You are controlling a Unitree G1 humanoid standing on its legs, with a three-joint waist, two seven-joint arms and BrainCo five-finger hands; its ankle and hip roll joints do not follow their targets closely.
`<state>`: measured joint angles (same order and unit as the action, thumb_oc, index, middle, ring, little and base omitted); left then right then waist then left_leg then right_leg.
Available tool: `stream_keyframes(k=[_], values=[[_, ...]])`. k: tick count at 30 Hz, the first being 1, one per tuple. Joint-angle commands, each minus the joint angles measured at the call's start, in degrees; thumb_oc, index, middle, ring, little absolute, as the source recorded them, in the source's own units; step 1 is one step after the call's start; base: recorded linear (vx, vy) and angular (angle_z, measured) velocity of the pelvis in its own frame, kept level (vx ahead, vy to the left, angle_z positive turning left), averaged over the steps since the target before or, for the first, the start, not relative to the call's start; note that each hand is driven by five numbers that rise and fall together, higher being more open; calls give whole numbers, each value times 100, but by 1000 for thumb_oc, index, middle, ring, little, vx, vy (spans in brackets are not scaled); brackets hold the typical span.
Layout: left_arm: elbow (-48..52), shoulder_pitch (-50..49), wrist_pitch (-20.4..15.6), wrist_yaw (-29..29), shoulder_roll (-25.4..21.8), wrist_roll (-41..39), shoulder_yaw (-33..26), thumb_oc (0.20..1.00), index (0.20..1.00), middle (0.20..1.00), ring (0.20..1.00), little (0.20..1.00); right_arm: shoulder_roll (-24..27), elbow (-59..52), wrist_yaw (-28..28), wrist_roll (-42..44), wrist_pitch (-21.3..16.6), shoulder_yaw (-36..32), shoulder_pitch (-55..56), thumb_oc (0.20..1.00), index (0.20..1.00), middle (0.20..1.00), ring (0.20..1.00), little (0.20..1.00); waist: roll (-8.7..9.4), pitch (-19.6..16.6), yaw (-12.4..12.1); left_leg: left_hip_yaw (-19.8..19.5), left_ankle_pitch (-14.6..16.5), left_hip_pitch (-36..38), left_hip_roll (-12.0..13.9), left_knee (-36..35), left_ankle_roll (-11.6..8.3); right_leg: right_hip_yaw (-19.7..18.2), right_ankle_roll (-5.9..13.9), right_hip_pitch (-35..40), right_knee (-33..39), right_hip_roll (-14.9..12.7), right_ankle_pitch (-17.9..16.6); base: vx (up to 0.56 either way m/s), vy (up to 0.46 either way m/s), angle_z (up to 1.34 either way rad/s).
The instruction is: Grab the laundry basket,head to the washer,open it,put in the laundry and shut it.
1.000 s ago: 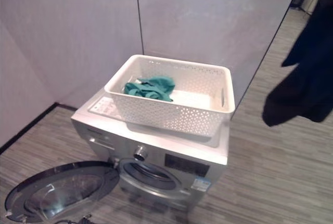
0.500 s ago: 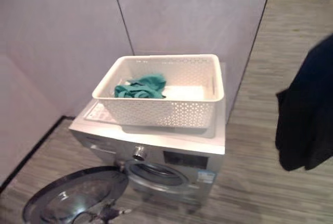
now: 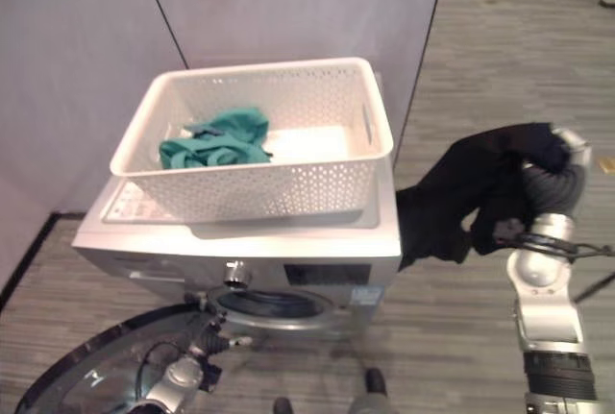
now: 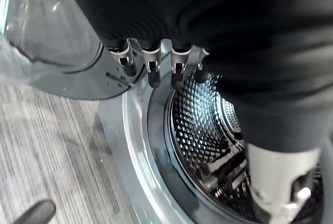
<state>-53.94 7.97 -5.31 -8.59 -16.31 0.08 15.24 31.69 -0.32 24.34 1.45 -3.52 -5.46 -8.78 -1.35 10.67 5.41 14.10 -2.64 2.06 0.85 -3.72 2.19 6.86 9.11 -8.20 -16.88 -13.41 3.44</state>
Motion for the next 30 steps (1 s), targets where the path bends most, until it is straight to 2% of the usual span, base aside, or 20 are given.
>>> stream_keyframes(k=[1,2,3,5,6,8,9,10,11,12,13,14,15,16,18,19,20,21,27,30], values=[[-99,-84,-131,-96,-403,-132,-92,1000,1000,1000,1000,1000,151,-328,-281,60,-343,-203,-307,200,200,200,200,200,119,-456,-296,-464,544,-135,95,307,-16,53,86,405,-627,54,33,-190,-158,-5],[40,-173,-148,-73,-499,-165,-129,1000,1000,1000,1000,1000,23,-257,-383,198,-414,10,-366,200,200,200,200,200,225,-551,-461,-431,506,-317,80,422,-38,76,60,807,-518,162,287,-124,-123,-11],[48,-178,-145,-71,-507,-165,-135,1000,1000,1000,1000,1000,18,-251,-382,198,-418,15,-374,200,200,200,200,200,211,-564,-463,-427,488,-345,106,430,-43,78,49,802,-468,191,239,-205,-216,-5],[253,-198,-168,-96,-617,-112,-171,1000,1000,1000,1000,1000,-28,-298,-497,279,-461,261,-498,200,200,200,200,200,319,-621,-710,-297,368,-616,195,535,-134,157,-49,1193,8,270,525,-227,-263,-18],[428,-181,-182,-117,-698,-89,-185,1000,1000,1000,1000,1000,-112,-326,-552,409,-513,461,-534,200,200,200,200,200,452,-611,-883,-288,226,-887,316,718,-272,162,-181,1380,606,397,741,-281,-361,-35],[498,-123,-195,-136,-721,-90,-177,1000,1000,1000,1000,1000,-115,-349,-589,480,-547,546,-552,200,200,200,200,200,477,-568,-908,-339,101,-1024,433,779,-376,153,-269,1439,845,530,775,-202,-259,-27],[568,-25,-221,-168,-740,-92,-127,1000,1000,1000,1000,1000,-103,-365,-618,538,-586,664,-573,200,200,200,200,200,502,-471,-957,-397,-91,-1191,546,809,-484,131,-326,1467,1002,656,845,-348,-306,-9],[724,240,-242,-231,-769,-24,-9,1000,1000,1000,1000,1000,-41,-453,-644,596,-632,723,-500,200,200,200,200,200,476,-280,-946,-509,-430,-1486,743,792,-703,240,-407,1469,1234,867,838,-451,-371,7],[770,397,-252,-264,-736,40,82,1000,1000,1000,1000,1000,2,-523,-653,562,-648,771,-426,200,200,200,200,200,459,-159,-924,-487,-600,-1608,845,795,-799,345,-442,1450,1262,934,841,-338,-261,41],[763,415,-251,-269,-726,42,90,1000,1000,1000,1000,1000,9,-523,-653,561,-650,760,-428,200,200,200,200,200,436,-152,-885,-546,-619,-1637,849,801,-811,396,-455,1456,1269,958,839,-231,-145,82],[781,636,-271,-304,-642,107,192,1000,1000,1000,1000,1000,57,-598,-681,530,-653,791,-294,200,200,200,200,200,436,-59,-775,-161,-609,-1676,1015,793,-830,620,-459,1409,1236,949,844,-191,-94,122],[821,772,-271,-311,-609,174,255,1000,1000,1000,1000,1000,78,-710,-712,532,-636,770,-136,200,200,200,200,200,452,-89,-620,432,-516,-1554,1240,759,-831,870,-448,1377,1251,881,832,-212,-104,134],[904,876,-277,-339,-593,212,305,1000,1000,1000,1000,1000,87,-793,-738,497,-642,823,-59,200,200,200,200,200,486,-87,-529,641,-480,-1474,1426,865,-946,953,-439,1366,1272,821,863,-243,-38,157],[1018,931,-309,-424,-618,236,290,1000,1000,1000,1000,1000,52,-930,-779,492,-669,999,-68,200,200,200,200,200,460,-52,-533,615,-544,-1404,1683,964,-985,1031,-469,1252,1272,798,757,-229,-1,107],[1292,775,-392,-501,-683,229,216,1000,1000,1000,1000,1000,-123,-1068,-1020,598,-803,1413,-110,200,200,200,200,200,415,-27,-725,-893,-264,-1304,1408,1040,-917,770,-496,1133,1170,816,770,-117,43,10],[1451,724,-414,-599,-661,338,236,1000,1000,1000,1000,1000,-255,-1255,-1221,710,-850,1651,153,200,200,200,200,200,331,-31,-619,-1330,-350,-1148,1550,866,-1030,613,-571,1147,1036,837,839,9,40,-72],[1453,723,-413,-600,-659,339,234,1000,1000,1000,1000,1000,-253,-1256,-1221,709,-850,1651,153,200,200,200,200,200,323,-38,-612,-1339,-382,-1160,1553,844,-1028,622,-573,1135,1044,844,817,36,100,-68],[1630,624,-439,-536,-622,368,251,1000,1000,1000,1000,1000,-313,-1348,-1359,835,-905,1774,418,200,200,200,200,200,213,-139,-524,-1095,-417,-980,1583,628,-1000,661,-561,1169,1003,873,878,19,76,-20],[2191,411,-603,-452,-773,694,323,1000,1000,1000,1000,1000,-345,-1457,-1715,867,-909,2129,731,200,200,200,200,200,121,-234,-465,-966,-405,-719,1437,615,-1069,539,-502,1292,993,697,809,0,85,-5],[2489,259,-680,-318,-865,844,349,1000,1000,1000,1000,1000,-249,-1618,-1970,694,-931,2260,855,200,200,200,200,200,13,-272,-369,-839,-316,-487,1383,514,-1029,376,-429,1247,949,614,752,-13,100,-22]])
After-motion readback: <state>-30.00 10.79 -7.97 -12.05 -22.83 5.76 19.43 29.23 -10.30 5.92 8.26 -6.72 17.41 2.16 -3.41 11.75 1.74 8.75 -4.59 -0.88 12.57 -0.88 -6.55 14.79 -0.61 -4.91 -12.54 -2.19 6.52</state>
